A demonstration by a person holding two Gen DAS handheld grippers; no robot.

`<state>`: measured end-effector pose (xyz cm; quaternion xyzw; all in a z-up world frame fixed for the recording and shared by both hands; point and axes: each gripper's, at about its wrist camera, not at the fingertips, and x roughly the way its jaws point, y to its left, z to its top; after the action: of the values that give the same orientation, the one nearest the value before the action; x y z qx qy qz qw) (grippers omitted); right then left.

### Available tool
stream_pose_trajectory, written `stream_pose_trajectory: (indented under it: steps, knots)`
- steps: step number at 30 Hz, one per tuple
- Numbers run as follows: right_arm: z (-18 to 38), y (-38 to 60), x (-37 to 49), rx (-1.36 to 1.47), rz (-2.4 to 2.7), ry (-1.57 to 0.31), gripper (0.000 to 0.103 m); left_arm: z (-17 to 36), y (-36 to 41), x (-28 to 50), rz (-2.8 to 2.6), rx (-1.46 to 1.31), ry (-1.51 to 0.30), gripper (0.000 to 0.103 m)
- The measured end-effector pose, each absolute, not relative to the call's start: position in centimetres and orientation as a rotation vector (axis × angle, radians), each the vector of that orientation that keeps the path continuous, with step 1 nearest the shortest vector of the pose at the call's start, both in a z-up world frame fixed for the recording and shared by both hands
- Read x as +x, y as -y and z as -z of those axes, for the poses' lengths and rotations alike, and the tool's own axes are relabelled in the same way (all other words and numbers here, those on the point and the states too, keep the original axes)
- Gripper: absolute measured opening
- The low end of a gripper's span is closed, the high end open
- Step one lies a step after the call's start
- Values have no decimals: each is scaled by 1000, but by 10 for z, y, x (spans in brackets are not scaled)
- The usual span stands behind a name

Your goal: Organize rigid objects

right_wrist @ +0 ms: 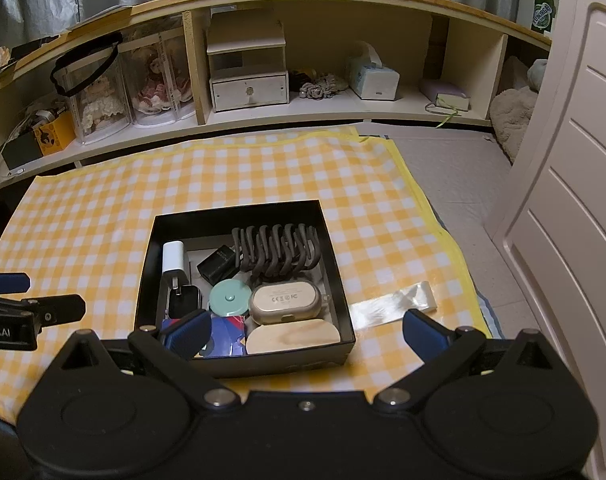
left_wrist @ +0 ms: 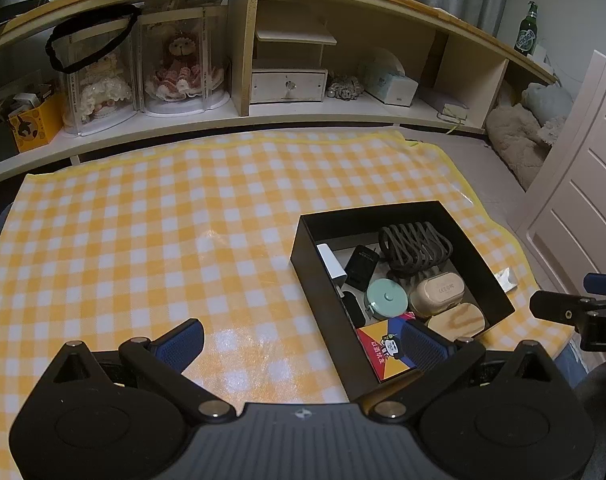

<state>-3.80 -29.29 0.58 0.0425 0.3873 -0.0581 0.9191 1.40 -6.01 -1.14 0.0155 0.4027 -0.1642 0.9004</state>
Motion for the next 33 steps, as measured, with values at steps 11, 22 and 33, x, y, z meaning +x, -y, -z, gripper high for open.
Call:
stream_pose_trajectory:
  steps: [11,22,33]
  knots:
    - [-5,290,-38,77,114,-796,103,11,61,14,339,32,-833,103]
    - [-5,289,-39,74,113,-796,103,11,61,14,339,32,-833,103]
    - [-5,289,-39,69,111,-796,103,11,61,13,339,33,-832,103]
